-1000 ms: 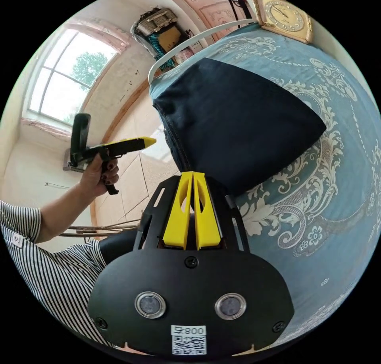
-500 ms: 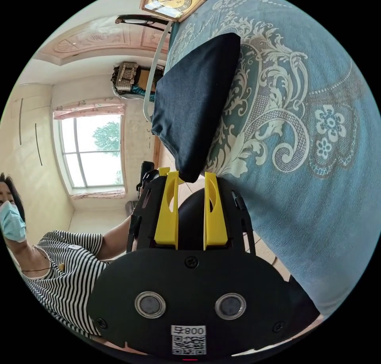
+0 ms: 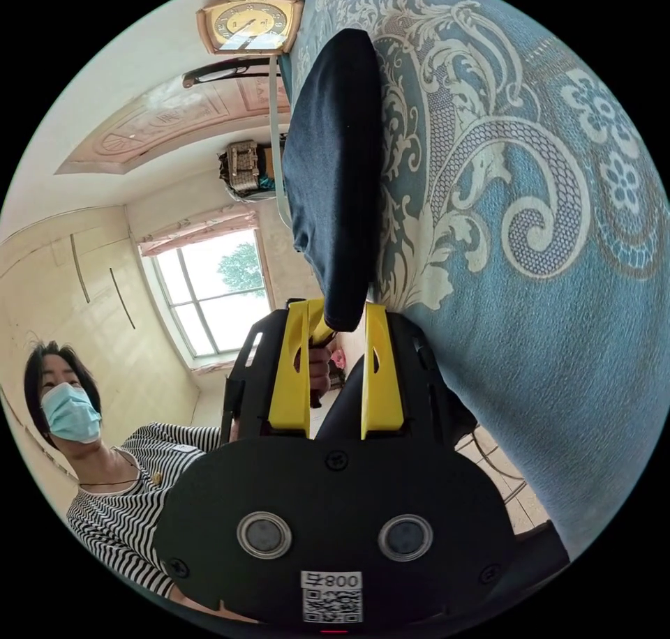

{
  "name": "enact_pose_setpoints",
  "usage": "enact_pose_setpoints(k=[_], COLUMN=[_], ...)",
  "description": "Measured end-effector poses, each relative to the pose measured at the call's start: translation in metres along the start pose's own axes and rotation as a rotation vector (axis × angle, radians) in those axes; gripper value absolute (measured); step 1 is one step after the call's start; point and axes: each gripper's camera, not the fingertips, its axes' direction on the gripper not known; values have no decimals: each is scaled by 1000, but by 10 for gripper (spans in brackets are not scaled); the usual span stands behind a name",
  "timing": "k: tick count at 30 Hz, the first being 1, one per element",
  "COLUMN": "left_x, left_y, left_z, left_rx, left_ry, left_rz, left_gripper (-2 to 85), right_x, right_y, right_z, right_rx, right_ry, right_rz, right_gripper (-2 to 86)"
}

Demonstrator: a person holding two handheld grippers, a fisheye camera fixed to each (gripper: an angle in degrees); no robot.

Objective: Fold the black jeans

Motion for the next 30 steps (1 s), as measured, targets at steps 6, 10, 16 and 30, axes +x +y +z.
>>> enact_pose_setpoints(k=[6, 10, 16, 30], left_x=[-1, -8, -26, -56], left_y=[-5, -6, 0, -4], left_z=[-11, -17, -29, -110], left_rx=[13, 8, 44, 508], left_ry=[24, 22, 95, 219], left_rz=[35, 34, -13, -116], left_gripper=[53, 55, 76, 144], right_x=[9, 11, 21, 9], right_y=[-15, -26, -41, -42], right_z=[-15, -15, -16, -38], right_rx=[2, 0, -2, 9], right_ry=[-46, -77, -129, -221], right_rz=[17, 30, 84, 42], right_gripper=[130, 129, 80, 58])
